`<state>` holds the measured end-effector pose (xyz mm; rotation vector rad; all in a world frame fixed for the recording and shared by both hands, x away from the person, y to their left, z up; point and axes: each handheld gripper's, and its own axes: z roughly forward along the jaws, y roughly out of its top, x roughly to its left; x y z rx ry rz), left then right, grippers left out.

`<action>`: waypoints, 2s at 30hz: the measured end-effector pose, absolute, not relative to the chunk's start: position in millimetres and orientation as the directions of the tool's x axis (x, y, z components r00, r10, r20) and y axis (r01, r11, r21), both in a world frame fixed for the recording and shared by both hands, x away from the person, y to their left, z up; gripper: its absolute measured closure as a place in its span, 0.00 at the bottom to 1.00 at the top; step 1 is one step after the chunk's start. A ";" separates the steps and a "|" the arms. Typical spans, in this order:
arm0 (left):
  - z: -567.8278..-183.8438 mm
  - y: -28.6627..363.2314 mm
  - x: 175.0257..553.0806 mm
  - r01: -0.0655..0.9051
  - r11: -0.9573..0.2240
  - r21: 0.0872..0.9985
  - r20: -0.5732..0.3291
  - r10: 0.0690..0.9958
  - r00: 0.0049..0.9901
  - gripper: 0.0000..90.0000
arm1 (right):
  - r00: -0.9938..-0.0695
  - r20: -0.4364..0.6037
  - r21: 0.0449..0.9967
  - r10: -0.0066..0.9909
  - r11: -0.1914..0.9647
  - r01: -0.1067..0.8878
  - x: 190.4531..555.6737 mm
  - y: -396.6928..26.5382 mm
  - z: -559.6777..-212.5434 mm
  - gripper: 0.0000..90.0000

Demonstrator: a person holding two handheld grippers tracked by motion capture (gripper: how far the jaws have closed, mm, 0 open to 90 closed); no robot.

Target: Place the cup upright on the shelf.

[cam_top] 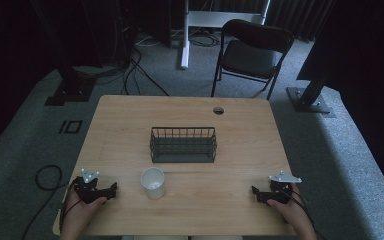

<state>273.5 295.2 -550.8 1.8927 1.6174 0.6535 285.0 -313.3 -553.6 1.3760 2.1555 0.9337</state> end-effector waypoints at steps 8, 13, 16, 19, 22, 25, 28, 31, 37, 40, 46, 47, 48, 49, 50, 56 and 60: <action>-550.8 295.2 273.5 0.715 -0.116 0.690 0.007 0.988 0.154 0.02 | -0.425 0.010 0.726 0.905 0.286 0.626 285.1 -313.4 -553.6 0.13; -550.7 295.2 273.5 0.715 -0.117 0.689 0.007 0.988 0.154 0.02 | -0.438 0.010 0.726 0.899 0.295 0.622 286.3 -314.6 -553.5 0.13; -550.7 295.2 273.5 0.715 -0.117 0.689 0.007 0.988 0.154 0.02 | -0.438 0.017 0.727 0.899 0.290 0.622 286.4 -315.3 -553.3 0.13; -550.7 295.2 273.5 0.715 -0.117 0.689 0.007 0.988 0.154 0.02 | -0.446 0.030 0.731 0.895 0.285 0.620 286.0 -315.7 -553.0 0.14; -550.7 295.2 273.5 0.715 -0.116 0.689 0.007 0.988 0.154 0.02 | -0.453 0.043 0.739 0.891 0.277 0.614 285.2 -315.5 -552.7 0.14; -550.7 295.2 273.5 0.715 -0.117 0.689 0.007 0.988 0.154 0.02 | -0.473 0.029 0.745 0.881 0.296 0.597 284.4 -313.9 -551.3 0.14; -550.7 295.2 273.5 0.715 -0.117 0.689 0.007 0.988 0.154 0.02 | -0.484 0.026 0.753 0.874 0.302 0.585 284.4 -311.9 -548.6 0.14; -550.7 295.2 273.5 0.715 -0.117 0.689 0.007 0.988 0.154 0.02 | -0.497 0.019 0.757 0.867 0.312 0.574 285.0 -308.8 -545.4 0.14; -550.7 295.2 273.5 0.715 -0.117 0.689 0.007 0.988 0.154 0.02 | -0.533 0.009 0.761 0.846 0.340 0.553 286.7 -299.0 -540.3 0.14; -550.7 295.2 273.5 0.715 -0.117 0.689 0.007 0.988 0.154 0.02 | -0.548 0.012 0.764 0.836 0.346 0.544 287.5 -296.0 -539.5 0.15; -550.7 295.2 273.5 0.715 -0.117 0.689 0.007 0.988 0.154 0.02 | -0.578 0.011 0.764 0.816 0.366 0.531 289.7 -287.1 -539.1 0.15; -550.7 295.2 273.5 0.715 -0.117 0.689 0.007 0.988 0.154 0.02 | -0.580 0.014 0.765 0.814 0.366 0.531 290.1 -285.7 -539.1 0.15; -550.7 295.2 273.5 0.715 -0.117 0.689 0.007 0.988 0.154 0.02 | -0.585 0.012 0.764 0.811 0.370 0.528 290.6 -284.0 -539.2 0.15; -550.7 295.2 273.5 0.715 -0.117 0.689 0.008 0.988 0.154 0.02 | -0.588 0.013 0.763 0.809 0.372 0.528 290.7 -282.9 -539.3 0.15; -550.7 295.2 273.5 0.715 -0.117 0.689 0.008 0.988 0.154 0.02 | -0.592 0.013 0.762 0.806 0.376 0.527 291.0 -281.2 -539.2 0.15; -550.7 295.2 273.5 0.715 -0.117 0.689 0.008 0.988 0.154 0.02 | -0.621 0.014 0.761 0.784 0.394 0.515 291.2 -272.8 -539.1 0.15; -550.7 295.2 273.5 0.715 -0.117 0.689 0.008 0.988 0.155 0.02 | -0.649 0.016 0.765 0.760 0.409 0.498 291.7 -261.9 -536.7 0.15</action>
